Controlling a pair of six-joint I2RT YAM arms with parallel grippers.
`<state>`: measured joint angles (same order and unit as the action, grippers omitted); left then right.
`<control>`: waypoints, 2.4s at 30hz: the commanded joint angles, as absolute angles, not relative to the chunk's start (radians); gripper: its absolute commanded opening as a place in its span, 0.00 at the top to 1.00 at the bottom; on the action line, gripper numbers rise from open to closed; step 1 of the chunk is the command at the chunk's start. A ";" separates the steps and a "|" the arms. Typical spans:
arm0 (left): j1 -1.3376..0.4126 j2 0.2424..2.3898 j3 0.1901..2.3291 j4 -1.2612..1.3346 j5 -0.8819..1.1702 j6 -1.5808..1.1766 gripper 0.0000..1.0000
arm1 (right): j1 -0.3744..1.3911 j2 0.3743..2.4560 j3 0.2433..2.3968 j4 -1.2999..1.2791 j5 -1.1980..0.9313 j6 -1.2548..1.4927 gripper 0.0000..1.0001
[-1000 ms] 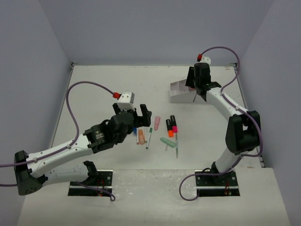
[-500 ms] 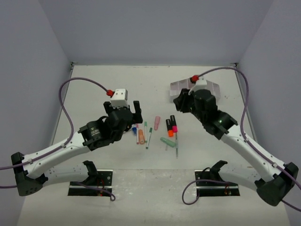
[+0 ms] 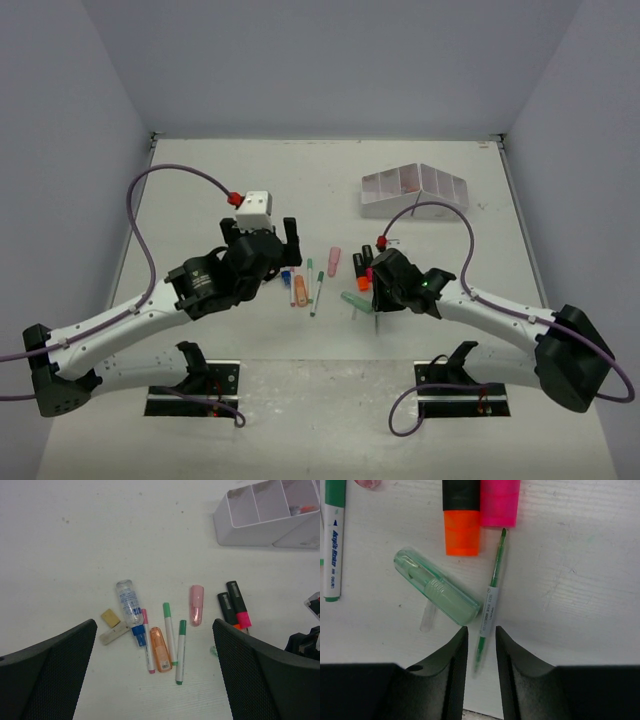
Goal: Sort the stationery into containers
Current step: Pick up the pen from the center of the board, then close the pen cap on the pen.
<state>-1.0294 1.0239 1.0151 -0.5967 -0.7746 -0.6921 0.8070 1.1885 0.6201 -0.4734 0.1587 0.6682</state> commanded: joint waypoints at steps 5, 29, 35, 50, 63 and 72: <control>-1.025 1.080 0.990 -0.535 -0.708 -0.666 0.00 | 0.816 1.265 0.628 -0.443 0.181 0.712 0.73; -1.194 1.320 0.922 -0.440 -0.525 -0.865 0.01 | 0.818 1.102 0.726 -0.707 0.324 0.781 1.00; -1.254 1.519 1.004 -0.405 -0.536 -0.900 0.30 | 0.817 0.823 0.787 -0.811 0.408 0.773 1.00; -1.298 1.775 1.111 -0.367 -0.535 -0.932 0.53 | 0.816 0.679 0.718 -0.797 0.406 0.784 1.00; -1.296 1.875 1.152 -0.351 -0.543 -0.922 0.65 | 0.816 0.683 0.698 -0.766 0.364 0.766 1.00; -1.296 1.857 1.161 -0.436 -0.576 -0.961 1.00 | 0.816 0.687 0.693 -0.739 0.341 0.751 1.00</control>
<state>-1.2926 1.8942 1.1549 -0.3855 -0.5288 -0.9222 0.8116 0.6861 0.7002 -0.7833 0.3462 0.7575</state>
